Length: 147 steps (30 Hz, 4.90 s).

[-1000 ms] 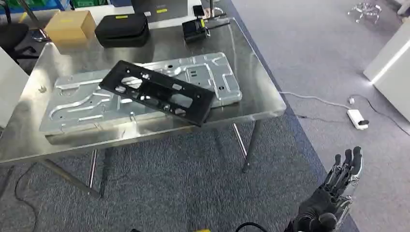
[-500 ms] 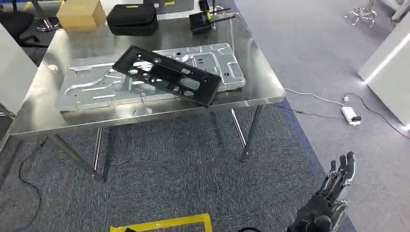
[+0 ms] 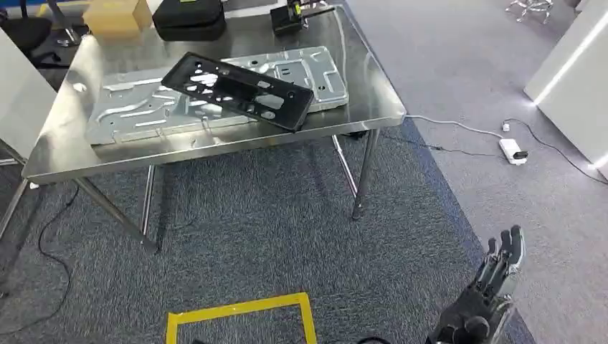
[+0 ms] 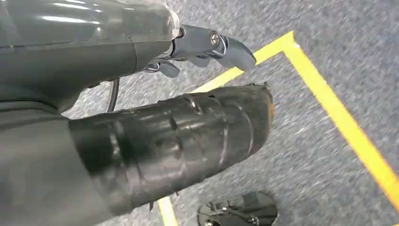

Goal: Take the parts from the cabinet and place them on the table.

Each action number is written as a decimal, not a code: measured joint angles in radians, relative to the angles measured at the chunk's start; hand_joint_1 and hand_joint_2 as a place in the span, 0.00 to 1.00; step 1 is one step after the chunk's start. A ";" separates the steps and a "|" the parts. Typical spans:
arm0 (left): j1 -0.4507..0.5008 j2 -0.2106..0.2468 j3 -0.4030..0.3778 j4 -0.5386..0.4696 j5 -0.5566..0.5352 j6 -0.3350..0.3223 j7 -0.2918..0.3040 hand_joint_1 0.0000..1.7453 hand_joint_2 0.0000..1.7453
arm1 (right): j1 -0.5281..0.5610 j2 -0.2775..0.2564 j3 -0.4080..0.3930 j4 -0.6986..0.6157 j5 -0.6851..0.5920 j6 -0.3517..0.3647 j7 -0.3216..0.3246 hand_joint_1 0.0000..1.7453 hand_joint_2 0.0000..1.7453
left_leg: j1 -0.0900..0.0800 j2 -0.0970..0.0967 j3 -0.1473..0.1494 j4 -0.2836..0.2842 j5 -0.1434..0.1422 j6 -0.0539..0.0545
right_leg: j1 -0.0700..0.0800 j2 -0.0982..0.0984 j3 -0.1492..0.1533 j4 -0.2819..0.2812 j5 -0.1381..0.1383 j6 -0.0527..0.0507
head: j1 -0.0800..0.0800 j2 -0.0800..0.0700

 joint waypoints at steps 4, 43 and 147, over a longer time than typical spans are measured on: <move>0.000 0.000 0.000 0.000 -0.004 0.000 0.000 0.00 0.00 | 0.000 0.000 0.000 0.005 0.001 0.000 0.000 0.00 0.00 | 0.000 0.000 0.011 0.147 0.006 -0.002 | 0.004 -0.003 -0.067 0.018 0.042 0.003 | 0.000 0.000; 0.002 -0.003 0.005 0.001 -0.003 -0.003 0.002 0.00 0.00 | 0.007 0.006 -0.009 0.025 0.002 0.000 0.000 0.00 0.00 | 0.005 -0.002 0.212 -0.167 0.026 0.040 | -0.003 -0.004 -0.161 0.048 0.126 0.059 | 0.003 0.000; 0.005 -0.039 0.126 0.003 0.003 0.032 0.000 0.00 0.00 | -0.328 0.093 -1.056 1.619 -0.047 0.404 0.282 0.00 0.00 | -0.003 0.081 0.145 -0.150 0.069 0.024 | 0.010 -0.044 -0.049 0.037 0.015 0.046 | 0.005 0.000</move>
